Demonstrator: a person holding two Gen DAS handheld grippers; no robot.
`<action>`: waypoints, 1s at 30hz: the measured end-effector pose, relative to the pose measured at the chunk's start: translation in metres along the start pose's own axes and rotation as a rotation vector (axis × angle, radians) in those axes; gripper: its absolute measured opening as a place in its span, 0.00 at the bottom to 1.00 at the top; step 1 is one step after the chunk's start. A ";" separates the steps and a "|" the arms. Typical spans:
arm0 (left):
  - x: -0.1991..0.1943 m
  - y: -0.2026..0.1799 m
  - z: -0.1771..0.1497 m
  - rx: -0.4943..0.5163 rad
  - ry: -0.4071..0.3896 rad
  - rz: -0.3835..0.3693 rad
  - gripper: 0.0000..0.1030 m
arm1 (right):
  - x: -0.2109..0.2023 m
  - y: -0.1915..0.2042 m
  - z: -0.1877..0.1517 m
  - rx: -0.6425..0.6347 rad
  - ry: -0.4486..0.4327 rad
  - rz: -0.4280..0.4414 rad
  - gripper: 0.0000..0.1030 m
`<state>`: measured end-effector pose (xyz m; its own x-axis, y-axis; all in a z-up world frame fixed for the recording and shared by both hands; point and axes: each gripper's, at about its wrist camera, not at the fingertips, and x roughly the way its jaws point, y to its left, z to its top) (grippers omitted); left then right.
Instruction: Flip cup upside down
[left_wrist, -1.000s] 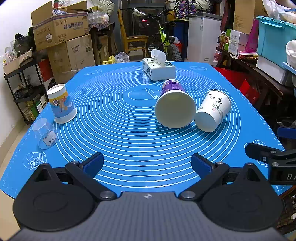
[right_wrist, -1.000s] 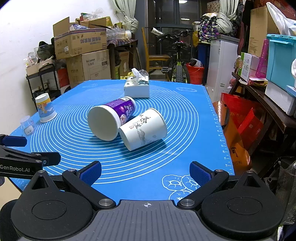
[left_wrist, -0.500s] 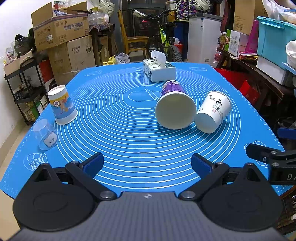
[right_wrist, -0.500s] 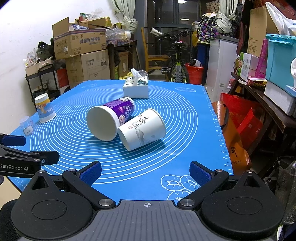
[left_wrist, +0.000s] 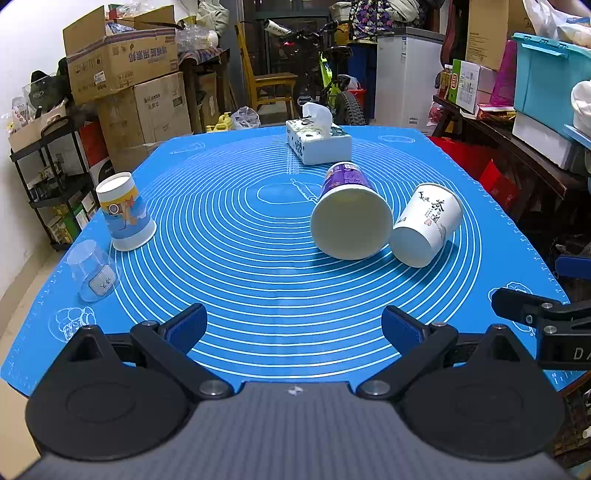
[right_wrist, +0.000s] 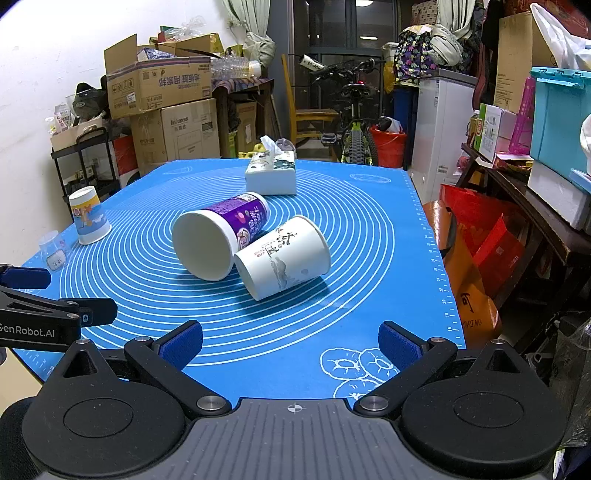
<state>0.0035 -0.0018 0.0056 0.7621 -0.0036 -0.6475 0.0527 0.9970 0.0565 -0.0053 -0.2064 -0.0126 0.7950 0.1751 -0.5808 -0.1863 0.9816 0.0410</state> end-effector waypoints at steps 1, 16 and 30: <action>0.000 0.000 0.000 0.000 0.000 -0.001 0.97 | 0.000 0.000 0.000 0.000 0.000 -0.001 0.98; 0.003 0.001 0.005 0.000 -0.012 -0.009 0.97 | 0.001 -0.003 0.002 0.001 -0.010 -0.008 0.98; 0.057 -0.013 0.068 0.029 -0.052 -0.065 0.97 | 0.027 -0.032 0.036 0.028 -0.058 -0.056 0.98</action>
<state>0.0900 -0.0198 0.0194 0.7889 -0.0730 -0.6102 0.1211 0.9919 0.0379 0.0431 -0.2301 -0.0001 0.8358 0.1227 -0.5351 -0.1247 0.9917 0.0326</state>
